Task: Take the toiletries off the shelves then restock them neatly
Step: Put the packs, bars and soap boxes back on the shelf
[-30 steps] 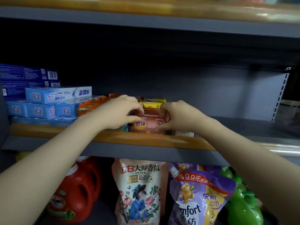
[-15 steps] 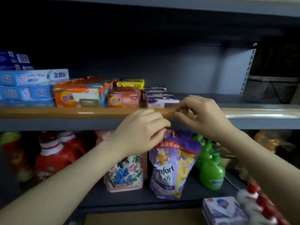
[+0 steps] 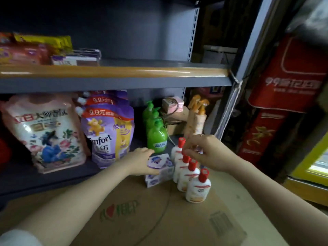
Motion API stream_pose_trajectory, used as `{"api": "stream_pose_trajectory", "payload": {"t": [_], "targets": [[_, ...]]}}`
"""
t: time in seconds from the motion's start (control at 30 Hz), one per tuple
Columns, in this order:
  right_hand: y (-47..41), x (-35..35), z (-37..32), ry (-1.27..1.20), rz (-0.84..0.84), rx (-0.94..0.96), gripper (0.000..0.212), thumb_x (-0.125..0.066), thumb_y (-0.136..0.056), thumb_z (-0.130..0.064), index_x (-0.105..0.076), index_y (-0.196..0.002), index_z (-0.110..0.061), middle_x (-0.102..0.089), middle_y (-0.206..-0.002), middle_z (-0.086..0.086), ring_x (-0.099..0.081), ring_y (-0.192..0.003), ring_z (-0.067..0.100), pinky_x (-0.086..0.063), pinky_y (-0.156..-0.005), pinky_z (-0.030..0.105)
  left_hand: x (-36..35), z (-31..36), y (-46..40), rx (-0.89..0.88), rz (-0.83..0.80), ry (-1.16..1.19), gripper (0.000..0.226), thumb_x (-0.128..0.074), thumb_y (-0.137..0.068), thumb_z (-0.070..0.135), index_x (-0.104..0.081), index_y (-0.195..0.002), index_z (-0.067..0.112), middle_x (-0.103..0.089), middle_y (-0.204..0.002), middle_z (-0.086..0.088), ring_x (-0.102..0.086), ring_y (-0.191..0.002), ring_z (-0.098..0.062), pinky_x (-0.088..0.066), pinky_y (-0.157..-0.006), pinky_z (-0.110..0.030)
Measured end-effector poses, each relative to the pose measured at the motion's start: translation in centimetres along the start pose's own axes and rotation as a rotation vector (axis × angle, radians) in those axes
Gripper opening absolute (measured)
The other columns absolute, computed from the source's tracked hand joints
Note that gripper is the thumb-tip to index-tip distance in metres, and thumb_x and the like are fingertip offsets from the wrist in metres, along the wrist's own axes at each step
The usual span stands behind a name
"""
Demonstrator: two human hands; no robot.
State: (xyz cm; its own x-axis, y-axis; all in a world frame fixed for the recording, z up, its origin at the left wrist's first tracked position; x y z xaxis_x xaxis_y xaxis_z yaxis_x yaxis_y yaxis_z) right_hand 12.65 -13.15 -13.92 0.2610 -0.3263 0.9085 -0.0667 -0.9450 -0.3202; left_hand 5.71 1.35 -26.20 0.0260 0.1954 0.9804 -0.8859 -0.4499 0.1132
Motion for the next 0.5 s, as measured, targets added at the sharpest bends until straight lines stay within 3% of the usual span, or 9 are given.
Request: {"api": "stream_pose_trajectory", "payload": {"t": [0.17,0.27,0.37,0.5], "targets": [[-0.3,-0.3,-0.8,-0.027,0.028,0.004,0.014,-0.057,-0.090,-0.020,-0.069,-0.094,-0.012,-0.066,-0.087,-0.004,-0.056,-0.075,0.007,-0.043,-0.068,0.017,-1.6,-0.4,0.7,0.109,0.061,0.079,0.071,-0.066,-0.070,0.060,-0.045,-0.125,0.020,-0.049,-0.124,-0.001,-0.050,-0.113,-0.021,-0.044,-0.084,-0.033],[-1.7,-2.0,-1.6,-0.010,0.042,0.003,0.015,-0.055,-0.088,-0.020,-0.067,-0.094,-0.012,-0.065,-0.089,0.003,-0.058,-0.080,0.017,-0.049,-0.072,0.031,1.3,-2.3,3.5,0.178,0.216,0.144,0.066,-0.064,-0.067,0.065,-0.051,-0.115,0.021,-0.053,-0.111,0.001,-0.052,-0.103,-0.019,-0.045,-0.080,-0.034],[-3.4,-6.1,-1.6,0.093,-0.078,-0.096,0.016,-0.052,-0.088,-0.017,-0.062,-0.098,-0.010,-0.063,-0.100,0.012,-0.059,-0.093,0.031,-0.050,-0.076,0.041,5.1,-4.4,7.5,0.248,0.386,0.186,0.074,-0.068,-0.069,0.060,-0.048,-0.125,0.015,-0.053,-0.120,-0.002,-0.052,-0.109,-0.022,-0.045,-0.082,-0.033],[-4.6,-12.3,-1.3,0.339,-0.372,-0.121,0.020,-0.047,-0.091,-0.010,-0.054,-0.110,-0.008,-0.056,-0.117,0.013,-0.056,-0.107,0.032,-0.041,-0.072,0.036,9.2,-5.9,11.7,0.322,0.510,0.114,0.083,-0.070,-0.070,0.054,-0.040,-0.137,0.016,-0.043,-0.140,-0.001,-0.044,-0.124,-0.021,-0.037,-0.096,-0.031]]}}
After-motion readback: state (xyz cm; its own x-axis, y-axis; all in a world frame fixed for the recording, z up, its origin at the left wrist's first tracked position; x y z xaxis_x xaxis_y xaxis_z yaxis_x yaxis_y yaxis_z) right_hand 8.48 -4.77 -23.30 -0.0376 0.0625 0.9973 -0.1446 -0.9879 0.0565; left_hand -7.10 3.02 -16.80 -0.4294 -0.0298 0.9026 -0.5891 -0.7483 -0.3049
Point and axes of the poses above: each hand's wrist, its own y-axis away from the middle knuckle, its own x-axis out of the back of the hand, z = x × y, the point moved 9 cm from there along -y, towards the middle knuckle
